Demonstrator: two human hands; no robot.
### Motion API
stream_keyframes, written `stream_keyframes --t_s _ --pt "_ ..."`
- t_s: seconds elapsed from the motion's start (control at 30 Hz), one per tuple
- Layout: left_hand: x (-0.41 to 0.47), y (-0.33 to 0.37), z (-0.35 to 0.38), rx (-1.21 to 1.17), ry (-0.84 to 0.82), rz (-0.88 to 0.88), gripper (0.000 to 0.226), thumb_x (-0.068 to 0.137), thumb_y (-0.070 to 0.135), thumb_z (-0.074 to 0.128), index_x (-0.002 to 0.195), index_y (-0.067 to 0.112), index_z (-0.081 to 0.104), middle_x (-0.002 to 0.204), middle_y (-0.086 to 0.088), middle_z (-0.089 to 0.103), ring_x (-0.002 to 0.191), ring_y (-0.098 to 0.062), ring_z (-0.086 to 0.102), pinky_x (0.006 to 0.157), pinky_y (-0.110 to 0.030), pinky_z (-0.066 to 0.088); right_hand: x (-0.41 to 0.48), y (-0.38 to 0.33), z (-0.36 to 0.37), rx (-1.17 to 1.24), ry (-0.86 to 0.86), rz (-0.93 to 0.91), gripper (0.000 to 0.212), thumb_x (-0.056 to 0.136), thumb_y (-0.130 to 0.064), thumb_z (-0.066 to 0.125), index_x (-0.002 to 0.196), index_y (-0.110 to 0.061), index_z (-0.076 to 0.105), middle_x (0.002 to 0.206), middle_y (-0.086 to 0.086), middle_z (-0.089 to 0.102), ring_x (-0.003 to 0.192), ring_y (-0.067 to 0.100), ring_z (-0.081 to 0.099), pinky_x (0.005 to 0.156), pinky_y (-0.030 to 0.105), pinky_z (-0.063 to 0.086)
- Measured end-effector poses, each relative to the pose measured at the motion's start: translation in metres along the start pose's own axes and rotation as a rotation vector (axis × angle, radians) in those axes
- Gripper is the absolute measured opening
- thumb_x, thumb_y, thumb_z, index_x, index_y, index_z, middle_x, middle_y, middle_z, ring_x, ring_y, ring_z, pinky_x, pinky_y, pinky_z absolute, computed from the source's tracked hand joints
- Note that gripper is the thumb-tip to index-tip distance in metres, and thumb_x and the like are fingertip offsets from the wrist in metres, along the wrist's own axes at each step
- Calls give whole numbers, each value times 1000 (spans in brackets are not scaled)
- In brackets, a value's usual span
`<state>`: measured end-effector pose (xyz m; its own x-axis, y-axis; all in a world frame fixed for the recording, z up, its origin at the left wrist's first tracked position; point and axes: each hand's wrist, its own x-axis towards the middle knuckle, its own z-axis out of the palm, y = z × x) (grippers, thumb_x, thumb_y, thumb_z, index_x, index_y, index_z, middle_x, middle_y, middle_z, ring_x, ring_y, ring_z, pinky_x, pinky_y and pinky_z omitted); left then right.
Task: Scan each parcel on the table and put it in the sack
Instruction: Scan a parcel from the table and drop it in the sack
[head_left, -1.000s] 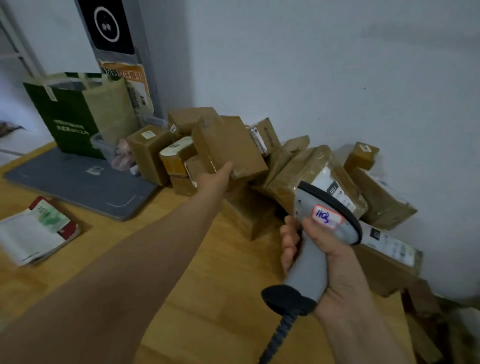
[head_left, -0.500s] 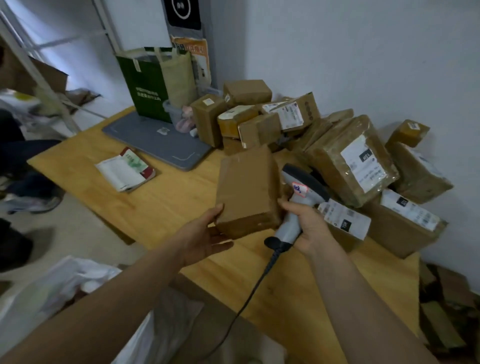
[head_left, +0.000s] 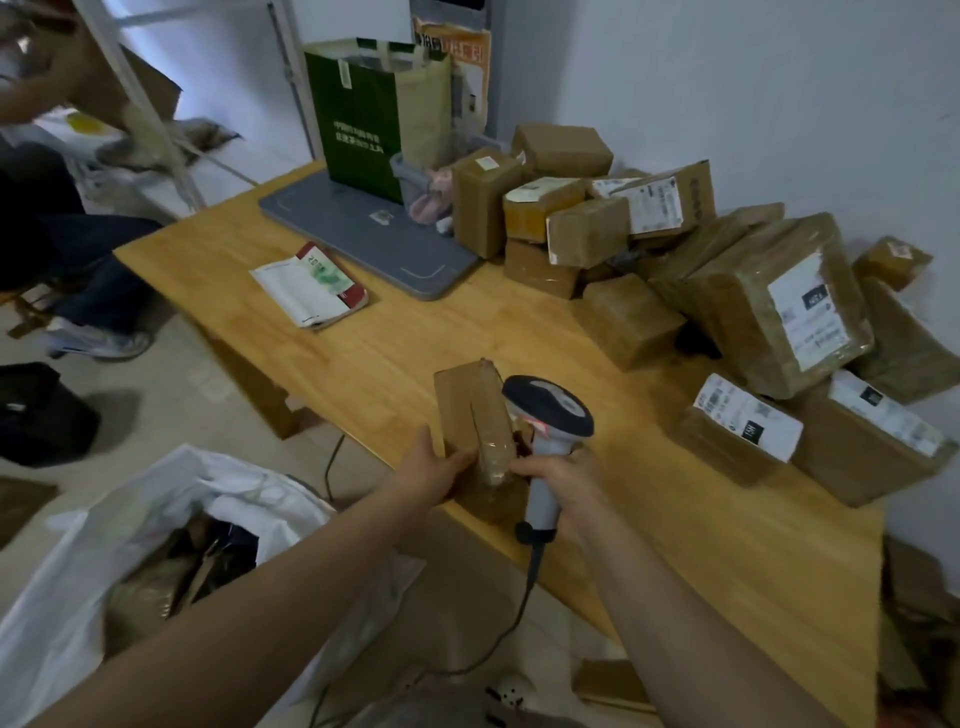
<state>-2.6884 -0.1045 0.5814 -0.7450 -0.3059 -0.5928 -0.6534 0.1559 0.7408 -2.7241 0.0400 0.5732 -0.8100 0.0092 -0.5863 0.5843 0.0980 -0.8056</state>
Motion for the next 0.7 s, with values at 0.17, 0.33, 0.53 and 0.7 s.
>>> stream_keyframes --t_s 0.17,0.33,0.53,0.7 --pt "10 -10 -9 118 -12 32 98 78 64 65 150 15 19 146 -12 35 132 -33 39 102 -39 40 1 12 18 159 -55 78 41 70 9 72 110 0 63 98 11 69 89 28 64 77 39 54" --pt "30 -25 -47 201 -11 -46 102 67 58 77 145 12 31 140 -12 43 126 -29 45 101 -39 46 -2 14 31 154 -162 65 32 73 4 74 103 -4 68 103 12 73 95 28 68 84 42 55" --pt "29 -58 -81 -147 -76 -86 39 77 41 77 102 13 66 100 -8 69 96 -23 64 84 -38 55 -21 6 29 103 -261 70 31 75 -26 74 98 -6 67 86 20 72 72 28 70 71 41 58" --pt "36 -75 -88 -272 -96 -51 36 78 32 77 105 12 66 101 -8 70 95 -21 65 86 -35 55 -38 -4 30 7 -254 55 26 83 -30 71 88 -6 65 66 13 65 53 22 65 61 35 57"
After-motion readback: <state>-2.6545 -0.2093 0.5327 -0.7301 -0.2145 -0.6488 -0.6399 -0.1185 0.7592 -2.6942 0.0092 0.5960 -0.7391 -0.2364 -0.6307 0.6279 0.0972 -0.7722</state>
